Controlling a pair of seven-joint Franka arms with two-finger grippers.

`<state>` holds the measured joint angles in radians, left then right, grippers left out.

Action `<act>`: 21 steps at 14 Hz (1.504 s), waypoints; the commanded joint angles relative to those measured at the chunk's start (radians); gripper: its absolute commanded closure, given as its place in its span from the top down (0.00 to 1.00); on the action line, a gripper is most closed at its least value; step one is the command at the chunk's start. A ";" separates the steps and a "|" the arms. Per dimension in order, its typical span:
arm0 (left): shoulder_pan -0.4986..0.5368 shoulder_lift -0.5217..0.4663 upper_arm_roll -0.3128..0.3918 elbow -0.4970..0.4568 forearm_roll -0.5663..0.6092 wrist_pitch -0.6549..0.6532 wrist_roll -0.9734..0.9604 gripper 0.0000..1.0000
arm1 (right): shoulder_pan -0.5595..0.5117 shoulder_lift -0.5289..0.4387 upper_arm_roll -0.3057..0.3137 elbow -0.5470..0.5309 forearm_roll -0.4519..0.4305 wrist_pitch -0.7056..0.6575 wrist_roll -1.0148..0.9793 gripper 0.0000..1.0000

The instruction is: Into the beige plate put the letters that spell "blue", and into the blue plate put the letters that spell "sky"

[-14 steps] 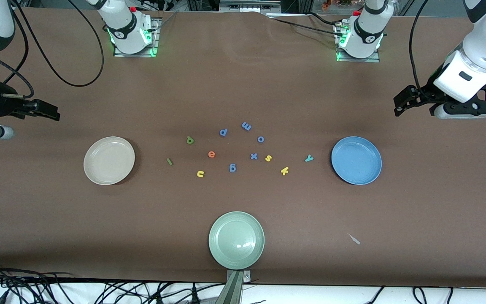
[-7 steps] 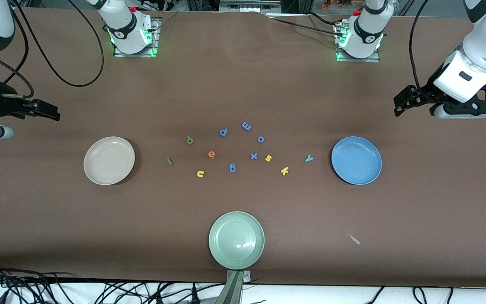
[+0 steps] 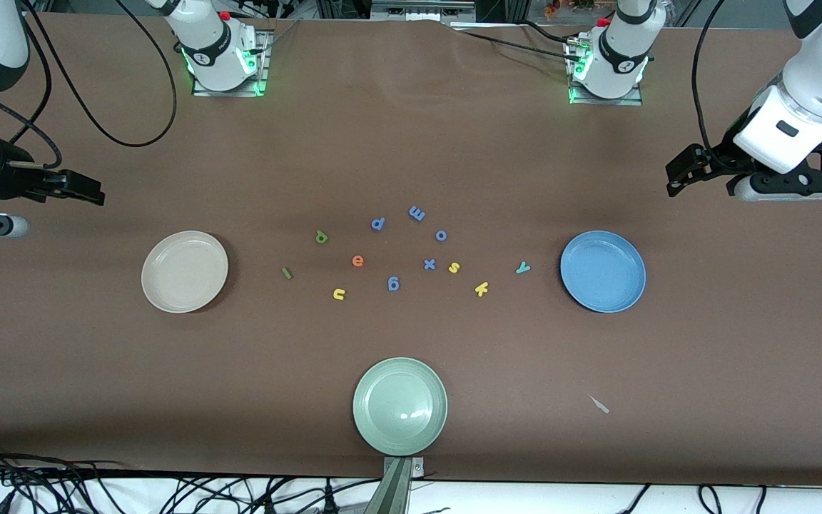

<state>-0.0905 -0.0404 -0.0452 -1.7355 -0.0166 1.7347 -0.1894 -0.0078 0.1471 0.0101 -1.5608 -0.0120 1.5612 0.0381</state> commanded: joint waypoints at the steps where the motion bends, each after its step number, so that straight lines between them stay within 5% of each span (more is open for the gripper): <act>1: 0.000 -0.009 0.004 -0.010 -0.009 0.006 0.010 1.00 | 0.028 0.023 0.005 -0.002 0.007 0.013 0.008 1.00; 14: 0.000 -0.009 0.004 -0.012 -0.009 0.006 0.008 1.00 | 0.221 0.341 0.007 -0.016 0.020 0.348 -0.004 1.00; 21: -0.002 -0.009 0.002 -0.012 -0.009 0.005 0.008 1.00 | 0.258 0.313 0.042 -0.341 0.021 0.762 0.008 1.00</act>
<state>-0.0904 -0.0400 -0.0452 -1.7372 -0.0166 1.7347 -0.1894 0.2515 0.5125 0.0337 -1.7762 -0.0053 2.2181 0.0422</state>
